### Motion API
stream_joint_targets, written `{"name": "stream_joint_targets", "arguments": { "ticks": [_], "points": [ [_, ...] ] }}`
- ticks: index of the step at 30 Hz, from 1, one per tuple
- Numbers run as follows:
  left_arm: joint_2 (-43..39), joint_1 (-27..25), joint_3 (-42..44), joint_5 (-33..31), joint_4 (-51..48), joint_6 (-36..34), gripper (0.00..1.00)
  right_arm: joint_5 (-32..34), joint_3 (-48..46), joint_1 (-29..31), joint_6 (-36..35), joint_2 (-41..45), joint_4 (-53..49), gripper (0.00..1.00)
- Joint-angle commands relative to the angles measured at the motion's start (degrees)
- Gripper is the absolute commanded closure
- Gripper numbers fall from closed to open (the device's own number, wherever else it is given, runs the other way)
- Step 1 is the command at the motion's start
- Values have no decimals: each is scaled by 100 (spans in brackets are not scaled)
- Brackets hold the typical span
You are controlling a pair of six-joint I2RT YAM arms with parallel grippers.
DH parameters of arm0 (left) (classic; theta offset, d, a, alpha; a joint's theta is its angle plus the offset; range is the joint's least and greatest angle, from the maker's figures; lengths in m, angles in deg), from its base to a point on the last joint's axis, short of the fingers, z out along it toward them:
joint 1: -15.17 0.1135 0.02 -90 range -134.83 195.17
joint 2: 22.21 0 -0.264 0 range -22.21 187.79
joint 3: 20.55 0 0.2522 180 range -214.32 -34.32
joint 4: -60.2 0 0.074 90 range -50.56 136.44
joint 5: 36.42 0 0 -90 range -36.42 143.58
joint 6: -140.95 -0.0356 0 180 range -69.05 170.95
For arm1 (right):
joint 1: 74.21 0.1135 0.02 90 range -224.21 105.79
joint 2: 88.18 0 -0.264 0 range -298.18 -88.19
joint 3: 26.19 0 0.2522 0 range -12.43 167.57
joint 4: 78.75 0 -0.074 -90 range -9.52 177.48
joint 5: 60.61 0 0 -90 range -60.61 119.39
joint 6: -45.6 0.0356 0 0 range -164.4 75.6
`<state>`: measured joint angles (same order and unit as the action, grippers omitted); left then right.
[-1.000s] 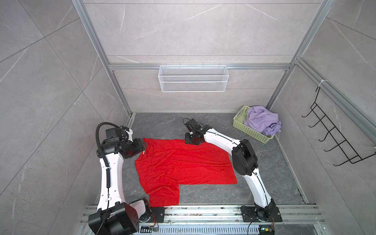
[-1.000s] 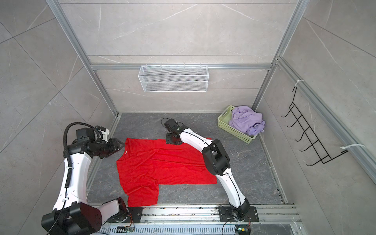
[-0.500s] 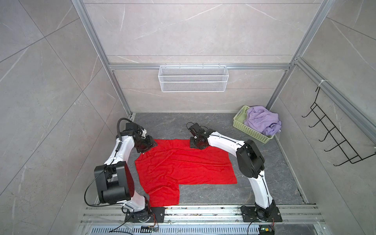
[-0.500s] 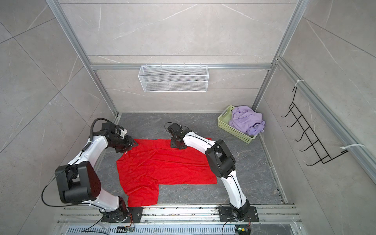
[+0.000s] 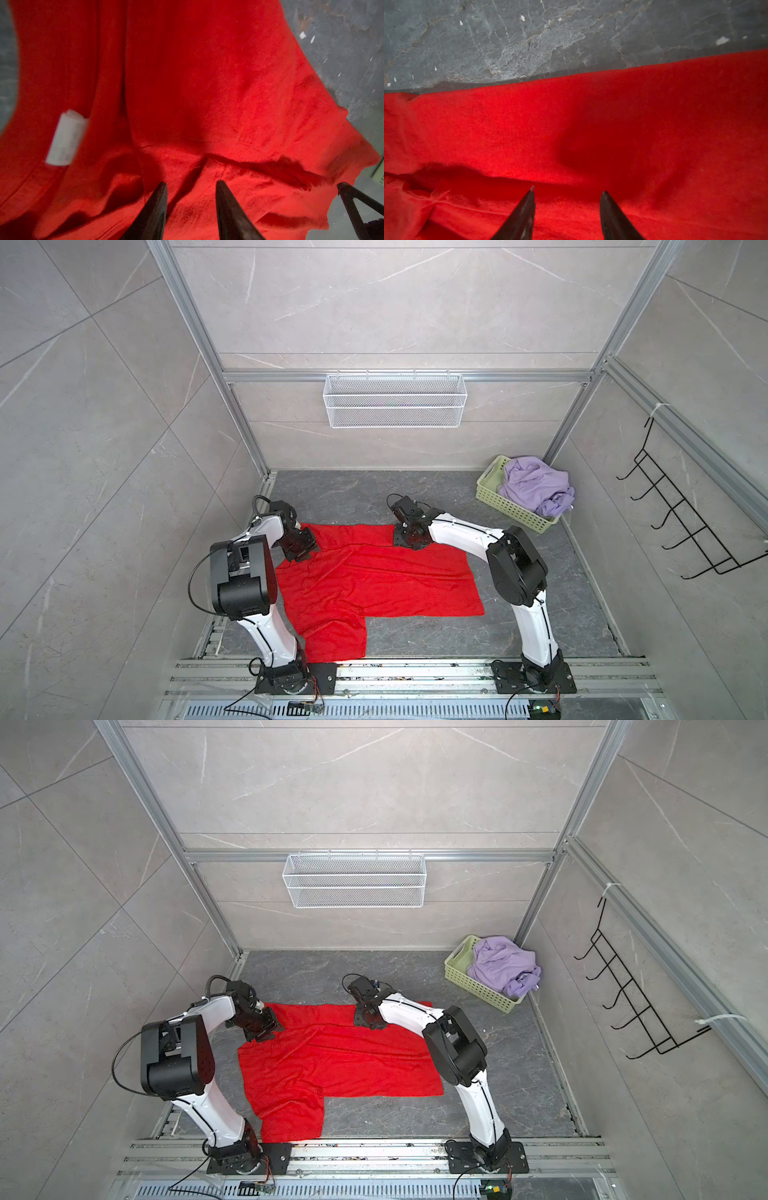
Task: Fold and stack the t-shirts
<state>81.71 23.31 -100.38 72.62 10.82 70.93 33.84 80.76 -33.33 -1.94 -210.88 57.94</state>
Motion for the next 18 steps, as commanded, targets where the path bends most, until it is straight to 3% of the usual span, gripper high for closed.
{"name": "stream_joint_targets", "arguments": {
  "ticks": [1, 9, 18],
  "points": [
    [102, -109, -183, 109, 237, 67, 58, 126, -130, -4, 88, 255, 95, 48],
    [269, -208, -106, 92, 349, 40, 63, 184, -352, -30, 175, 347, 154, 48],
    [37, -271, 36, 238, 455, 95, 99, 197, -362, -52, 215, 326, 194, 47]
  ]
}}
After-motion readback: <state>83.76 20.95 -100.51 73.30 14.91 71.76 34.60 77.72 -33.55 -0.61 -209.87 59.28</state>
